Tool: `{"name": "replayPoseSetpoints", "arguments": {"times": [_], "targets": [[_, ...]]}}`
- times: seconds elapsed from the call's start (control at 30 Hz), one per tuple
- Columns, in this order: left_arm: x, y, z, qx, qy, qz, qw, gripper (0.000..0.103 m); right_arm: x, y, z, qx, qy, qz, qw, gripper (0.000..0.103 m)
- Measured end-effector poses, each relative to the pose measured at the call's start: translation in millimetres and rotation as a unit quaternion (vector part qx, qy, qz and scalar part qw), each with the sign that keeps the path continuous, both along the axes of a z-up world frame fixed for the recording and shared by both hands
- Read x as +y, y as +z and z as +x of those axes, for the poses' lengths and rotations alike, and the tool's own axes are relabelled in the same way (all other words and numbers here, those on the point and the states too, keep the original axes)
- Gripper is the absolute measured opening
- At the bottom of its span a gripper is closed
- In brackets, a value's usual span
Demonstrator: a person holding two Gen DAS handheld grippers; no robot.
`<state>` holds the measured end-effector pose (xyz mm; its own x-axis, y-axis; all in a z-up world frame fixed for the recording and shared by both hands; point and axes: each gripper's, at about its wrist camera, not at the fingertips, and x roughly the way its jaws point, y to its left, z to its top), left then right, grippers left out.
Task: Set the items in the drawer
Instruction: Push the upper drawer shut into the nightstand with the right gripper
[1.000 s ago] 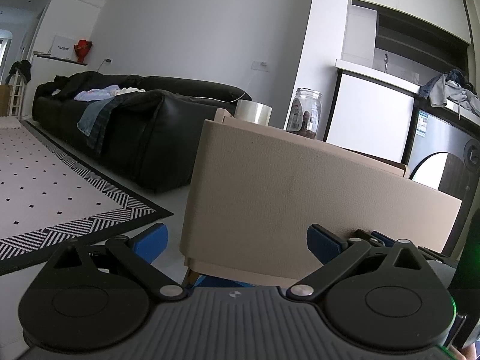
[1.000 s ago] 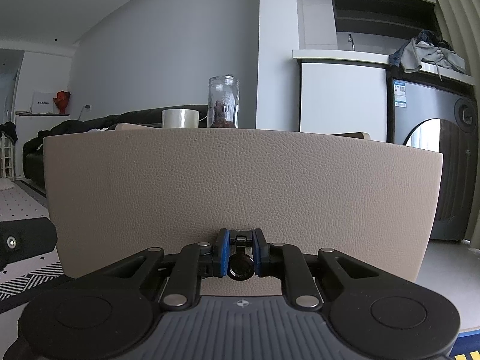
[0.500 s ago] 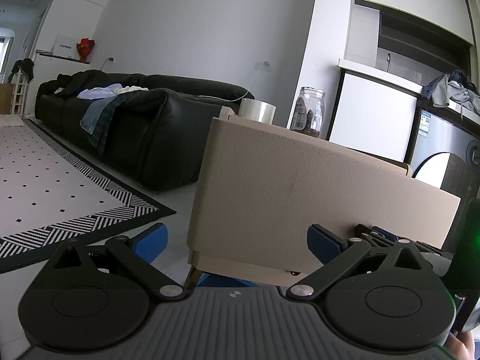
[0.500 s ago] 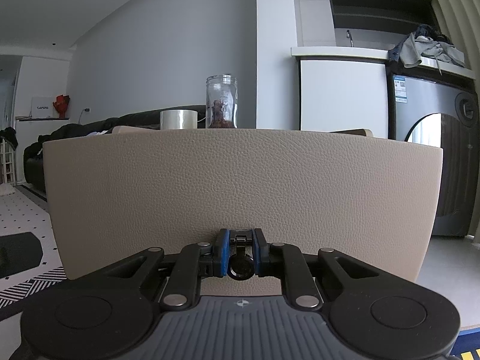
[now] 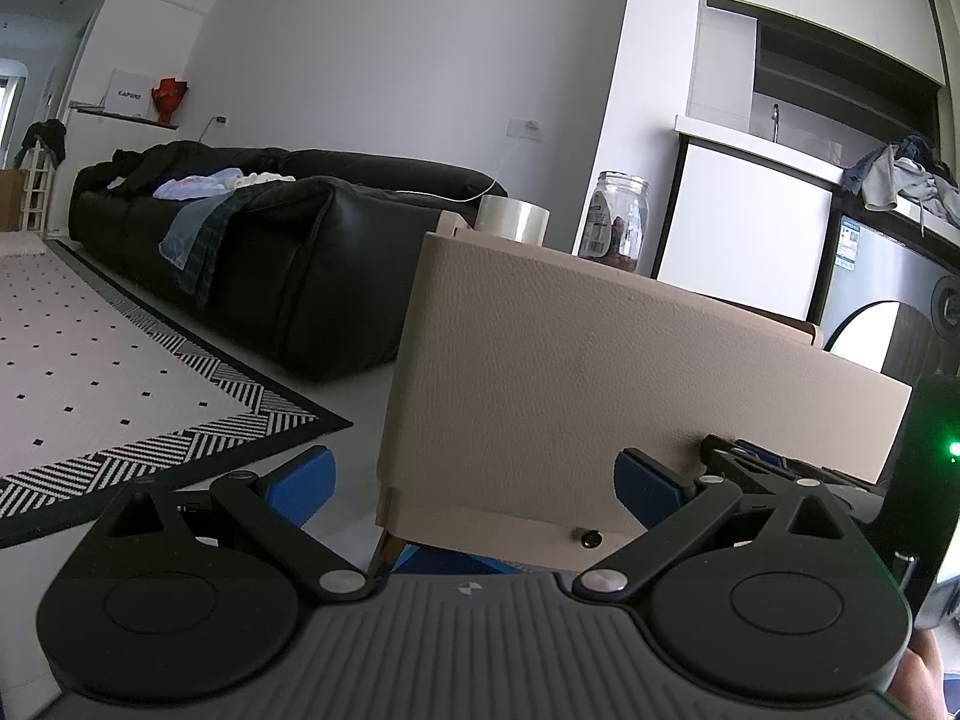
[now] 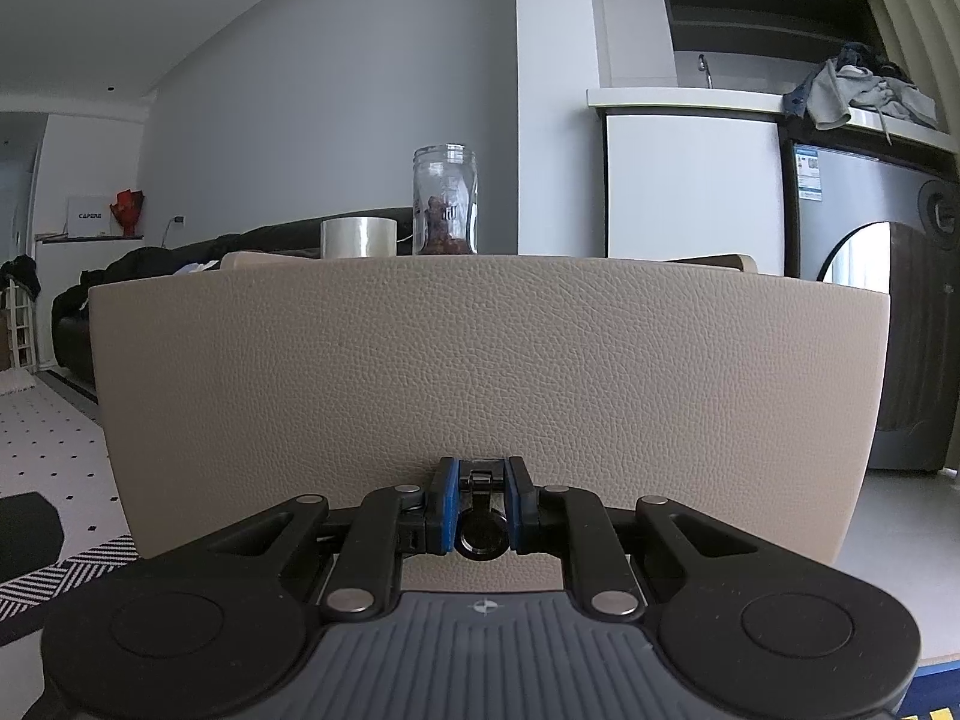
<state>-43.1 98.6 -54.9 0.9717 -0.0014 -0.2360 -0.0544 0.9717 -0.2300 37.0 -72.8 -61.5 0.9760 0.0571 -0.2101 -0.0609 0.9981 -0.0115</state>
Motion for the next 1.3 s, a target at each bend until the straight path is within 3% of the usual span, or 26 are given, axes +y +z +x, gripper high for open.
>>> {"name": "replayPoseSetpoints", "arguments": {"times": [1.3], "targets": [[-2, -2, 3, 0.005, 0.001, 0.006, 1.0, 0.102, 0, 1, 37, 0.009, -0.001, -0.013, 1.0, 0.018]]}}
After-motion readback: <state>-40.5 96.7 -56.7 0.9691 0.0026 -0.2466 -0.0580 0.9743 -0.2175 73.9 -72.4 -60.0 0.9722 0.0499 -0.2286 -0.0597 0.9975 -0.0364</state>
